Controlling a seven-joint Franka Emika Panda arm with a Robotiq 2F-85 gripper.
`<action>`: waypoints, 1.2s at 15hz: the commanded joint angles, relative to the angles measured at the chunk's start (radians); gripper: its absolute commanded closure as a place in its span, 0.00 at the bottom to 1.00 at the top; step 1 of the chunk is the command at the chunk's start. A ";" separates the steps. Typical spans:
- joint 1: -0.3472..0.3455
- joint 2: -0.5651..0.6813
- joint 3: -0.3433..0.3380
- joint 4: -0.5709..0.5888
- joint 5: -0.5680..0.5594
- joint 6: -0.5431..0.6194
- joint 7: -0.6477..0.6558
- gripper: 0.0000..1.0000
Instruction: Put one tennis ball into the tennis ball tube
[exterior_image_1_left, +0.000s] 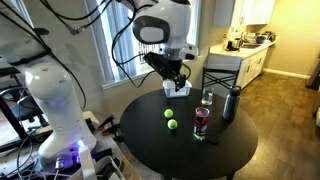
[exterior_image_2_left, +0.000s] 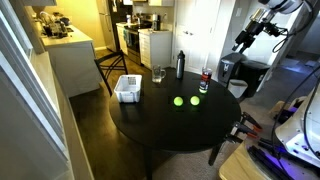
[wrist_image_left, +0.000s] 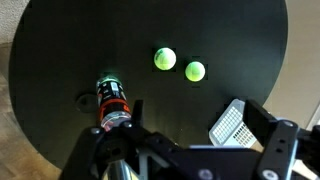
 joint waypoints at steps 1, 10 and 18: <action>0.009 0.160 0.064 0.053 0.158 0.063 -0.079 0.00; -0.073 0.418 0.323 0.151 0.367 0.210 -0.161 0.00; -0.121 0.469 0.448 0.176 0.400 0.273 -0.144 0.00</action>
